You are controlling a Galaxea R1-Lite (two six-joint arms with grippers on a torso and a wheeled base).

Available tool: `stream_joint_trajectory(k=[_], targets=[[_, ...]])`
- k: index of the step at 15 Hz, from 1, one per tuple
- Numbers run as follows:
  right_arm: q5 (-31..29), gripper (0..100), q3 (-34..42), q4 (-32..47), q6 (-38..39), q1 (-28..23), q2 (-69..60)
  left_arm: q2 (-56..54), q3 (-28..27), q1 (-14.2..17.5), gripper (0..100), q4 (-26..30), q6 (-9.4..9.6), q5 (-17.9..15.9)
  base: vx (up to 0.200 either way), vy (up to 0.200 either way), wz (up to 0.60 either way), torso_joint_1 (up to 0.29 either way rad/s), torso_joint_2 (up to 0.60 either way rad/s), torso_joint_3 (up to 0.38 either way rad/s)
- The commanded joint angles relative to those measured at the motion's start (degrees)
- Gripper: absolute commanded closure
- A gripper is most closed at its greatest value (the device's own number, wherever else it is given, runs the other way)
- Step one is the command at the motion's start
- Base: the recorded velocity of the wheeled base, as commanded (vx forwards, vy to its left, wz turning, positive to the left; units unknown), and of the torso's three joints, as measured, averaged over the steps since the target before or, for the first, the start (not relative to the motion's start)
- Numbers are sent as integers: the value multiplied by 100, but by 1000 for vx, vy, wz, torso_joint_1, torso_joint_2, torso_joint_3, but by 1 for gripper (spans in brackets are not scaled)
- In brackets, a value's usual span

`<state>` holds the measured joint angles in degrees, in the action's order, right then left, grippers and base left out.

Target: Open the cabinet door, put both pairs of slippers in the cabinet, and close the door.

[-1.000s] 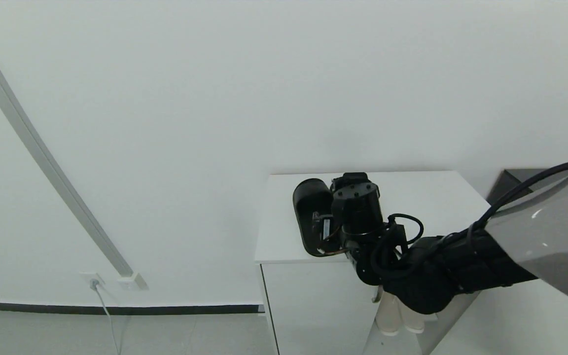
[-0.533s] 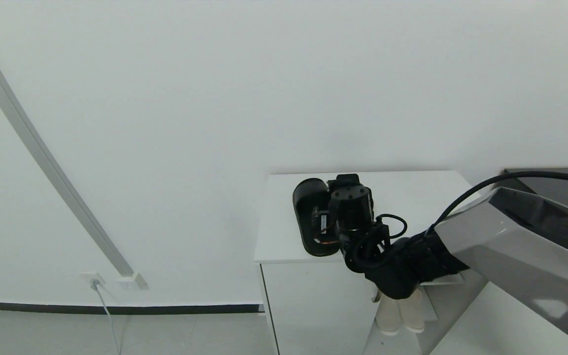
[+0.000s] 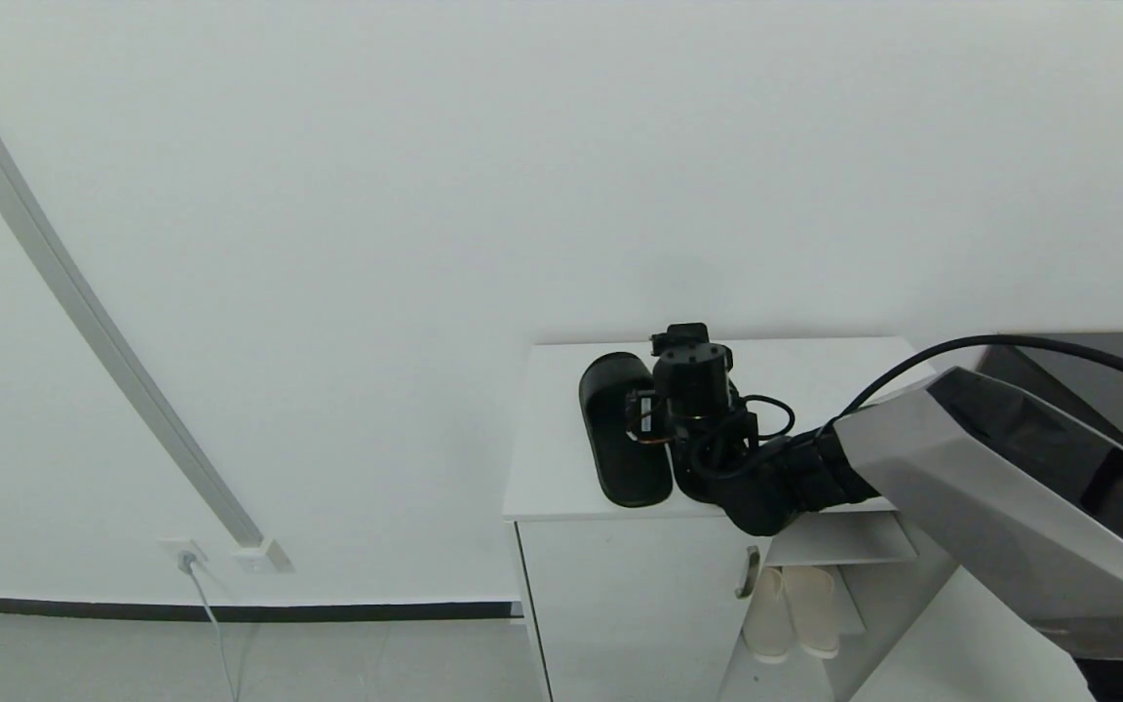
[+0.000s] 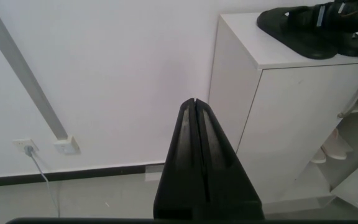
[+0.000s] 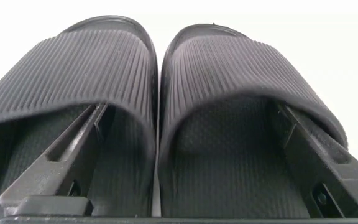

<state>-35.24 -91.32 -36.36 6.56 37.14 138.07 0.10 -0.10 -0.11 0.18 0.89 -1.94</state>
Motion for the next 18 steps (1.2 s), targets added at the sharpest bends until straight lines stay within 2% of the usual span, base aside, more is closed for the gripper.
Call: stream_joint_trajectory(k=[1, 4, 5, 14, 18], targets=[[-9, 0, -237, 24, 3, -32, 159, -1, 1, 2, 100, -1, -1, 0, 0, 0, 0, 0, 0, 0], [-9, 0, -272, 68, 3, -23, 203, -1, 1, 2, 100, -1, -1, 0, 0, 0, 0, 0, 0, 0], [-9, 100, -272, 68, 3, -23, 203, 8, 1, 2, 100, -1, -1, 0, 0, 0, 0, 0, 0, 0], [-35, 100, -202, 68, 3, -23, -35, -1, 1, 2, 100, -1, -1, 0, 0, 0, 0, 0, 0, 0], [-18, 100, 448, 59, 3, 21, -694, -1, 1, 2, 100, -1, -1, 0, 0, 0, 0, 0, 0, 0]])
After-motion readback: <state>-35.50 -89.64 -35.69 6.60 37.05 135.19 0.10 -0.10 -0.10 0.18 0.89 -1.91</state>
